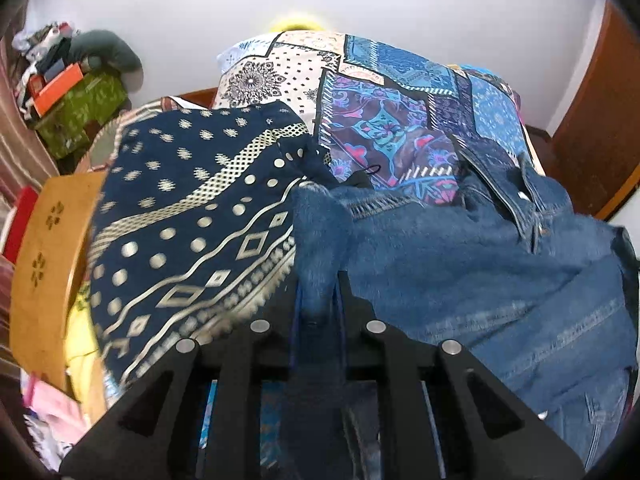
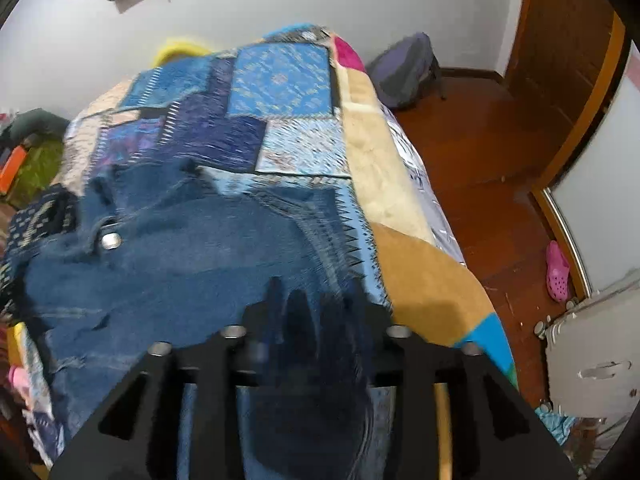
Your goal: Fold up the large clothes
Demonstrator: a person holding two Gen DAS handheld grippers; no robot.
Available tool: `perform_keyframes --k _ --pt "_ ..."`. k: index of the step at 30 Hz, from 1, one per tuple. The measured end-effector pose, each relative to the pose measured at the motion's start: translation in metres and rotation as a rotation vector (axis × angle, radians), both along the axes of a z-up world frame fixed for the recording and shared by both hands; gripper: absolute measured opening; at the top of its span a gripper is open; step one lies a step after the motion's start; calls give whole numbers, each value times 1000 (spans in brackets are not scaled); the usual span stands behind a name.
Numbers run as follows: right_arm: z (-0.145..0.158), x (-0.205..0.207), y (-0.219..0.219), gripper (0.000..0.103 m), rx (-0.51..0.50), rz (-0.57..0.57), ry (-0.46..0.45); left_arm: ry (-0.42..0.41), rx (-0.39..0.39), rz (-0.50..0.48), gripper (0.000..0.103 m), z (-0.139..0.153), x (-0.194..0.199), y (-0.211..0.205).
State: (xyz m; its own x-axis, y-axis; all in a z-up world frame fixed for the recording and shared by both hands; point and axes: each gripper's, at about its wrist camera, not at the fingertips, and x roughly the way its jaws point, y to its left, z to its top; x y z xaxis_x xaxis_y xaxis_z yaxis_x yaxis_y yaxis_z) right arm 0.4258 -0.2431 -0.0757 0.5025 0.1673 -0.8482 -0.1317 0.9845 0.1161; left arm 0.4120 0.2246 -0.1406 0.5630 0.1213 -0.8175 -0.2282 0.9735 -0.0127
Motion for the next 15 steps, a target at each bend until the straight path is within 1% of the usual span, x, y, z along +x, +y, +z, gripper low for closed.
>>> perform_keyframes --k 1,2,3,4,9,10,12,14,15 --pt "6 -6 1 47 1 7 -22 -2 6 -3 20 3 -7 -2" --pt "16 -16 2 53 -4 13 -53 -4 6 -11 23 6 -16 -5" --pt "23 -24 3 57 -11 17 -77 -5 5 -17 32 8 -22 -6" --pt "31 -34 4 58 -21 23 -105 -8 5 -21 40 11 -31 -8" --pt "63 -86 15 60 -49 100 -185 -50 27 -47 50 32 -76 -18" --pt "68 -97 16 62 -54 116 -198 -62 30 -57 51 38 -87 -20" --pt "76 -119 18 79 -61 139 -231 -82 27 -66 52 46 -106 -22" --pt "80 -138 19 84 -61 155 -276 -107 16 -71 61 54 -128 -23" --pt "82 -149 20 84 -64 165 -301 -116 14 -72 66 56 -136 -24"
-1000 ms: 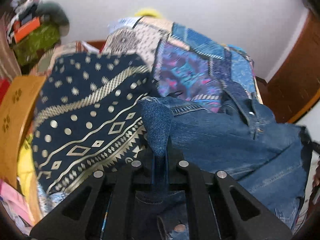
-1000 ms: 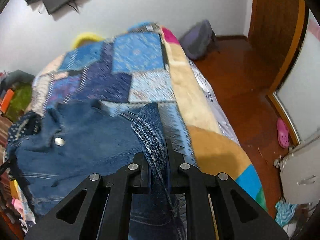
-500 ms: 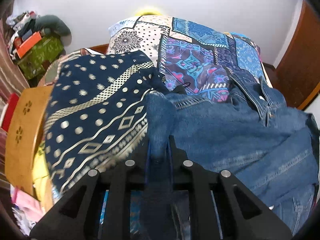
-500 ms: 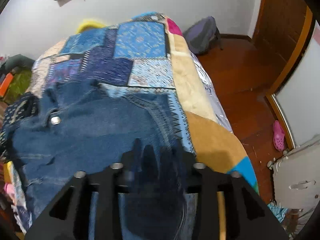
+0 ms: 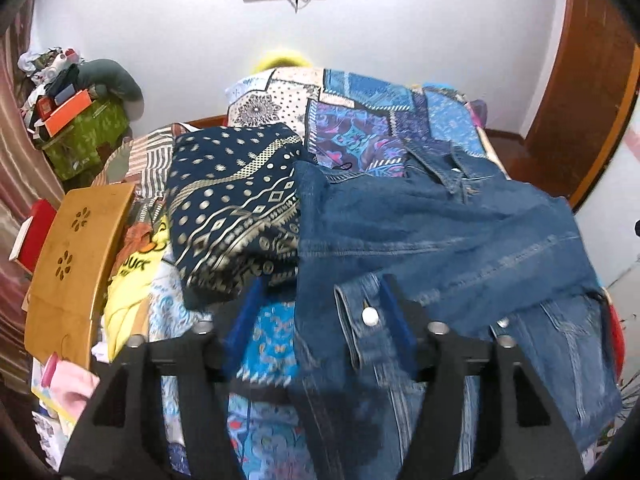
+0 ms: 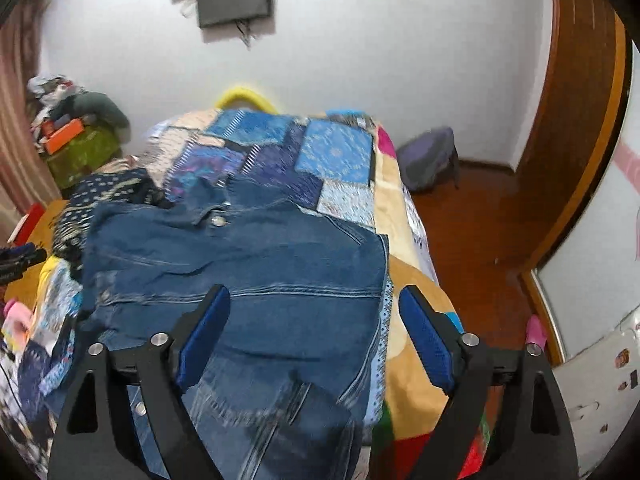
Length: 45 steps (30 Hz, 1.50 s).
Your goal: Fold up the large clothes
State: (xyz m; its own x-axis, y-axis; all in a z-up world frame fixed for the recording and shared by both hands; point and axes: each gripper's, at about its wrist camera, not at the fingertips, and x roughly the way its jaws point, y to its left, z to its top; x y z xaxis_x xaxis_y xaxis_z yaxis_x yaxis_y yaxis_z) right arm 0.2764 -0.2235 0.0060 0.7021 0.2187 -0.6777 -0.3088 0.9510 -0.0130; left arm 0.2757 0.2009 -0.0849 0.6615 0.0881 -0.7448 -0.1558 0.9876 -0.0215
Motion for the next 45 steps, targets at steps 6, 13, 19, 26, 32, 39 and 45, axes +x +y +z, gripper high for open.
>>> perform_keyframes --k 6,13,19,26,32,39,45 --pt "-10 -34 8 84 -63 27 -7 18 -3 -4 74 0 -50 1" --pt "-32 -59 5 84 -105 11 35 71 -35 8 80 -21 -89 5" --pt "-51 -71 -6 84 -106 -30 98 176 -158 9 80 -68 -100 9" --pt "-76 -72 -29 84 -63 -84 217 324 -306 45 80 -129 -91 11" --pt "-107 -73 -42 84 24 -95 336 395 -407 33 80 -162 -83 6" --pt "-140 -67 -59 84 264 -142 486 409 -550 28 80 -184 -79 1" --pt "-137 -68 -52 58 292 -124 458 373 -624 -14 48 -179 -81 -2"
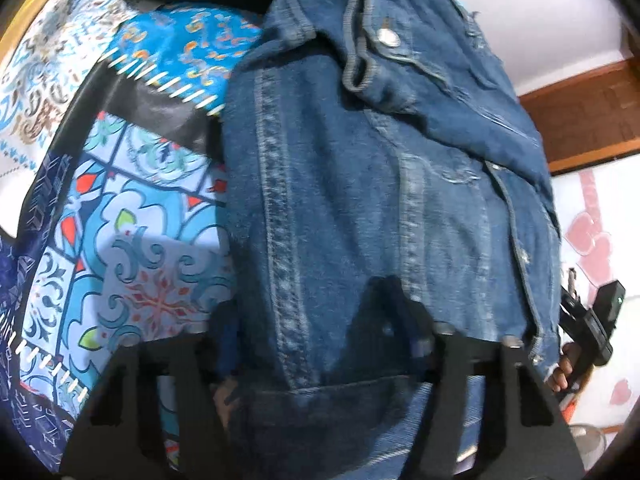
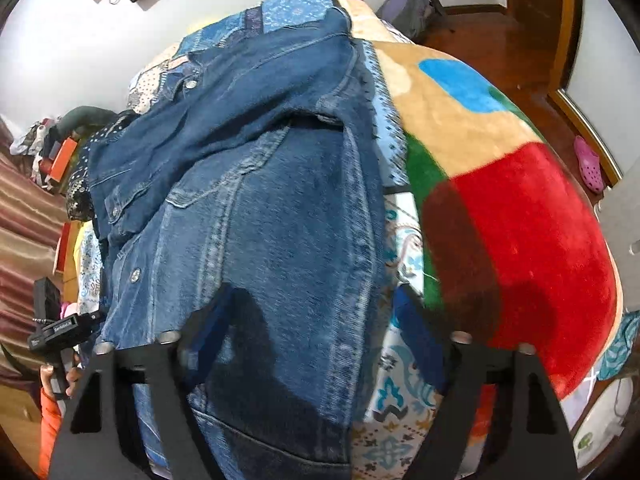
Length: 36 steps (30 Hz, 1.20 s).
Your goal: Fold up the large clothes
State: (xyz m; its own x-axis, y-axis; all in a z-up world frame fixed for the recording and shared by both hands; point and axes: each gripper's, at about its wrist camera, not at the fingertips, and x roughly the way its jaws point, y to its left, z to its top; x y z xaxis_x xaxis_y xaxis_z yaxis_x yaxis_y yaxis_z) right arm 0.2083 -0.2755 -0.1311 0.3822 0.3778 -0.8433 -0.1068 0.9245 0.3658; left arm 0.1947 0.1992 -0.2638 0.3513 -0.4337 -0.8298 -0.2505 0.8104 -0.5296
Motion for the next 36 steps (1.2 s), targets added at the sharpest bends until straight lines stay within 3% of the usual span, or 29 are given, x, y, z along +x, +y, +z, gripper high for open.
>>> perform_keyframes --k 5,7,12,14,16,20,24,27,32,36 --pt "7 8 4 9 34 -3 3 -71 33 -38 16 30 8 -16" --pt "11 12 6 9 51 5 -5 -113 33 -44 7 47 13 -19" --pt "42 25 11 7 91 27 -81 -268 59 -45 5 105 19 -25" --pt "57 32 15 6 80 35 -133 -316 32 -36 5 125 26 -22" --pt "71 41 18 6 77 38 -177 -353 20 -24 5 139 30 -12" --pt "90 64 15 6 64 7 -265 -419 68 16 5 159 53 -7" --pt "78 96 8 6 -8 -80 -272 -411 80 116 5 148 67 16" --pt "51 125 2 6 -37 -119 -206 -360 163 181 5 126 86 32" --pt "17 145 11 7 -120 -114 -131 -237 199 164 5 75 108 36" --pt "21 136 20 8 -200 -89 -169 -185 205 133 8 61 110 31"
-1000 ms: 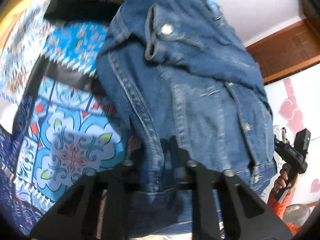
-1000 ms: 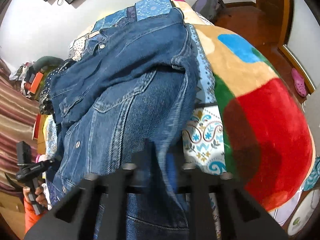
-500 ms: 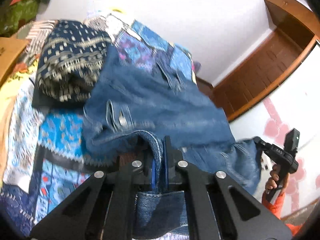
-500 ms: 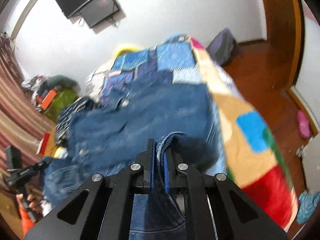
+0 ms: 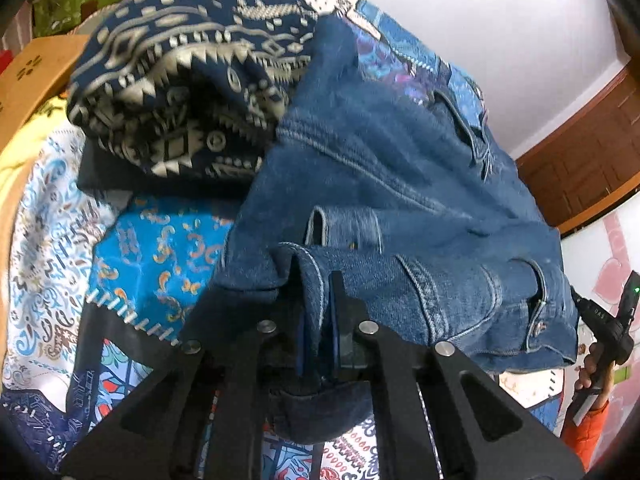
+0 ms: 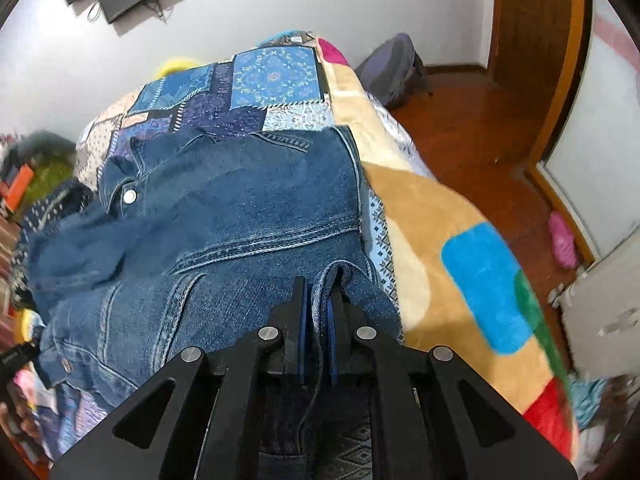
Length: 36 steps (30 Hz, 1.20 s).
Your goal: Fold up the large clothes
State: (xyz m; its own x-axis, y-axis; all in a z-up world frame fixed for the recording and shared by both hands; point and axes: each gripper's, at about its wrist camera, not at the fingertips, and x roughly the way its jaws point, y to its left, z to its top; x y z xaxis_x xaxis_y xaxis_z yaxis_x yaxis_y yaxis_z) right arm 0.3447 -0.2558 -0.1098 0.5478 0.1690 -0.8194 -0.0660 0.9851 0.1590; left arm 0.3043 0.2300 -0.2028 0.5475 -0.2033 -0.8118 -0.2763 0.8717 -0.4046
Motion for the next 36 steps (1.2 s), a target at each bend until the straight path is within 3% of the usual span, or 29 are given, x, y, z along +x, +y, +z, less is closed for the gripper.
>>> perform_keyframes --k 3,7,14,19,23,28,36 --pt "12 -4 -1 13 -24 33 0 9 20 -26 13 8 -6 -2" --pt "30 -13 -6 22 -7 75 4 -21 67 -59 29 30 -24 -6" --pt "61 -42 -17 45 50 82 -61 -74 88 -76 39 59 -60 -4" --pt "66 -53 -16 46 81 109 -64 -69 89 -68 50 62 -73 -8" --pt "56 -58 -14 46 94 117 -35 -35 37 -55 51 46 -68 -9" --pt "20 -54 -10 46 146 119 89 22 -53 -67 51 17 -65 -11" --pt "-16 -41 4 46 223 167 226 80 -54 -72 53 -6 -45 -16"
